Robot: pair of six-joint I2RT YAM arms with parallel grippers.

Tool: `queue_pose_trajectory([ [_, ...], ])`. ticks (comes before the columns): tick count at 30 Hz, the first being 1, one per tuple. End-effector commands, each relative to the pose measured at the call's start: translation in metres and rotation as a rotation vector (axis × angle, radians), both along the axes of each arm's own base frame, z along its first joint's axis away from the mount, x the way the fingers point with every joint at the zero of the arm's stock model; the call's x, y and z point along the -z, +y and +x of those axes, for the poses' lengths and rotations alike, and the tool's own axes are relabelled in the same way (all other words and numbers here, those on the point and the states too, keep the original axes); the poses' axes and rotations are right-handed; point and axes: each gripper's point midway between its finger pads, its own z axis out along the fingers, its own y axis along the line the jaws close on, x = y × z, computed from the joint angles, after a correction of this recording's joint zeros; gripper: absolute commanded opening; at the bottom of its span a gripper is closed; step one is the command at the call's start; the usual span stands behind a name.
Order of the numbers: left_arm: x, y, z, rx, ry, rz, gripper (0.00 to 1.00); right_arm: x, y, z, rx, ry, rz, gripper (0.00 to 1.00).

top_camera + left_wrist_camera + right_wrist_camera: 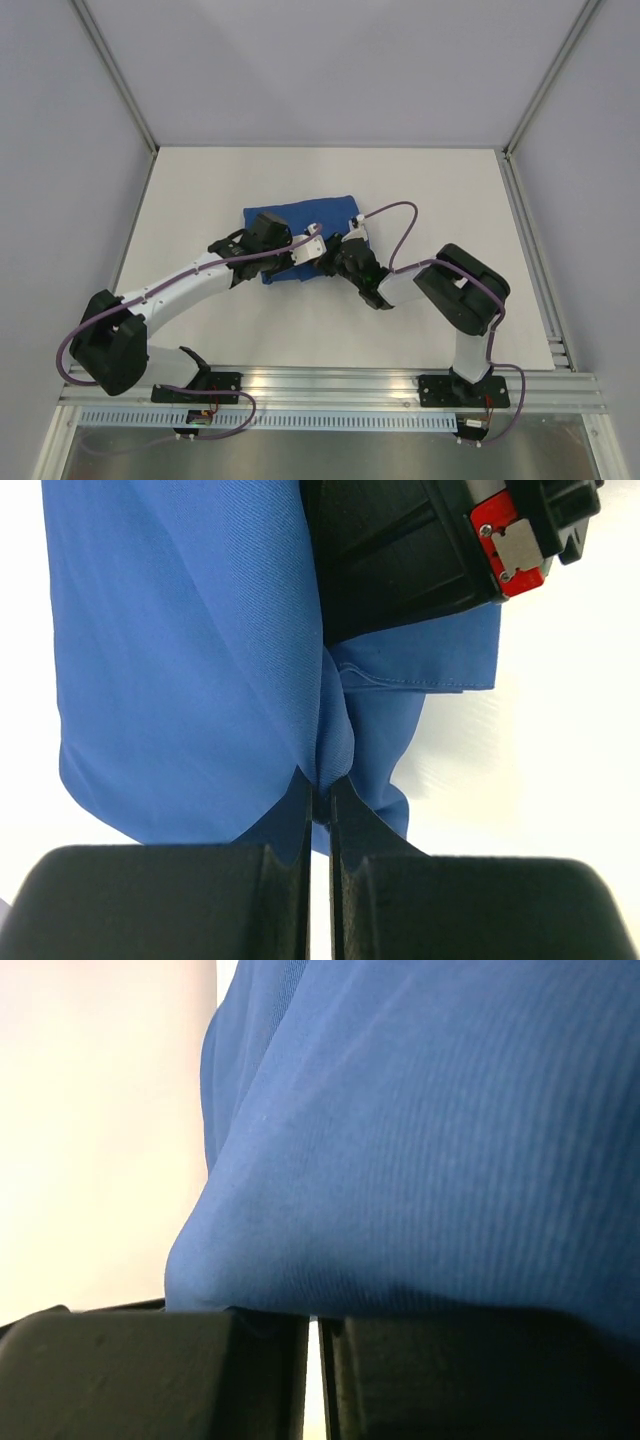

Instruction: Prepare the surgical pack

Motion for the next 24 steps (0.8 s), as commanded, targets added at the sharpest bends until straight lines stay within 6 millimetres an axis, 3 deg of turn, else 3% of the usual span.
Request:
queue_pose_trajectory([
  [1,-0.039,-0.021,-0.002,0.075,-0.059,-0.114,0.0,-0.026,-0.033,0.057,0.292,-0.145,-0.023,0.07],
  [5,-0.04,-0.019,-0.004,0.085,-0.063,-0.107,0.0,-0.006,-0.053,0.065,0.398,-0.116,-0.088,0.12],
  [12,-0.028,-0.009,-0.013,0.102,-0.06,-0.07,0.0,0.001,-0.084,0.076,0.524,-0.106,-0.098,0.11],
  [17,-0.016,-0.005,-0.019,0.116,-0.027,-0.037,0.02,0.008,-0.084,0.077,0.499,-0.096,-0.134,0.09],
  [18,-0.011,-0.003,-0.024,0.128,0.005,-0.025,0.32,0.017,-0.081,0.074,0.475,-0.068,-0.152,0.09],
  [19,-0.01,-0.004,-0.027,0.137,0.025,-0.023,0.44,0.02,-0.073,0.07,0.434,-0.053,-0.142,0.1],
  [21,-0.014,-0.011,-0.034,0.156,0.072,-0.056,0.59,0.027,-0.07,0.064,0.421,-0.029,-0.126,0.09],
  [24,-0.034,-0.03,-0.036,0.161,0.104,-0.151,0.73,0.028,-0.073,0.059,0.429,-0.033,-0.085,0.09],
])
